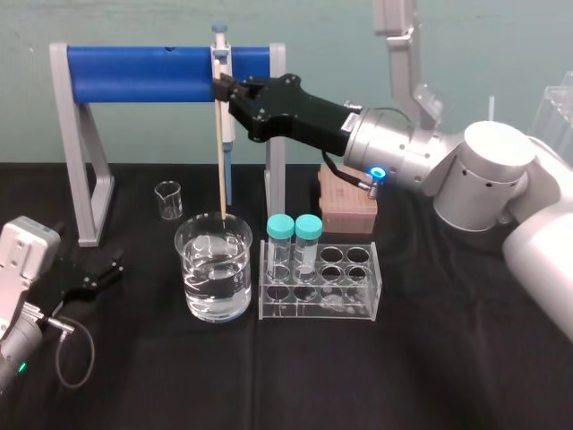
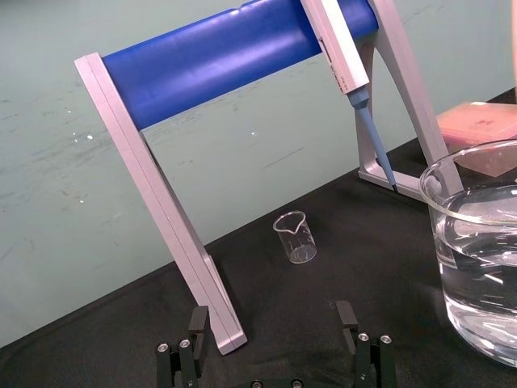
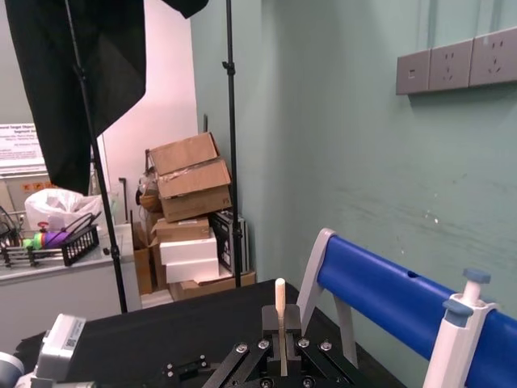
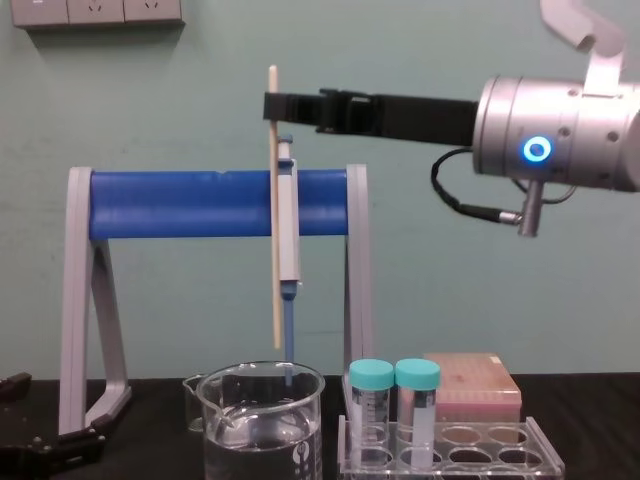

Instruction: Hold the thermometer with one hand and immerse one end into the beaker, then reinsert it into the test tube rack.

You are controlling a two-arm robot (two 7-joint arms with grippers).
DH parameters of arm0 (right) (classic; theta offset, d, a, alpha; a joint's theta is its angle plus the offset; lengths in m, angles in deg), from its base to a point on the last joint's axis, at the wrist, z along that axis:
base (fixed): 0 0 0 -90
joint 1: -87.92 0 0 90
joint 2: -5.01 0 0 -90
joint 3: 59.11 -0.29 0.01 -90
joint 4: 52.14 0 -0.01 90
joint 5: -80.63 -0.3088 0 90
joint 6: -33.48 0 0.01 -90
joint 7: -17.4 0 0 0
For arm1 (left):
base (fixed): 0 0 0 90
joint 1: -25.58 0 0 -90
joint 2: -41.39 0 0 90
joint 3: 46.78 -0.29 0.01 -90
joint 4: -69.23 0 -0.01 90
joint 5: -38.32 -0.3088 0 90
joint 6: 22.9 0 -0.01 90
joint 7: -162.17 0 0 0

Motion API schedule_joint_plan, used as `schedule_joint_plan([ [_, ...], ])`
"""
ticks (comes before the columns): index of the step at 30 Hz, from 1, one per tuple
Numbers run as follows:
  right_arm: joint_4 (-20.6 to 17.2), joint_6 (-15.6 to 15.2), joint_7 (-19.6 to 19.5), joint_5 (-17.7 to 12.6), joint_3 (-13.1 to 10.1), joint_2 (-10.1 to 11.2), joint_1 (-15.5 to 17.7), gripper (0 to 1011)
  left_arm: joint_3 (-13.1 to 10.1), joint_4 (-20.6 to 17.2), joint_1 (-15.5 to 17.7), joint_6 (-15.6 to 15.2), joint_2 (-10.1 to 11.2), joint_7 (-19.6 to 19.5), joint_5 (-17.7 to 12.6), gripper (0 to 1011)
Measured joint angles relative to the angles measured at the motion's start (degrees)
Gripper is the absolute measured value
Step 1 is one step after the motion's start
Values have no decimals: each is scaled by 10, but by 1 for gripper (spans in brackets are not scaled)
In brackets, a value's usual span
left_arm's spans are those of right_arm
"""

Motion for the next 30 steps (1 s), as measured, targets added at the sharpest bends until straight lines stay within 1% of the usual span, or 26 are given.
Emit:
schedule_joint_plan([
  [1,0,0,0,0,0,0,0,38,0,0,0,0,0,0,0,1004],
  [3,13,5,4,4,2,-6,-1,38,0,0,0,0,0,0,0,1004],
  [7,34,22,14,16,6,-16,-1,38,0,0,0,0,0,0,0,1004],
  [17,58,54,32,43,11,-29,9,38,0,0,0,0,0,0,0,1004],
  [30,83,59,43,63,10,-43,13,38,0,0,0,0,0,0,0,1004],
])
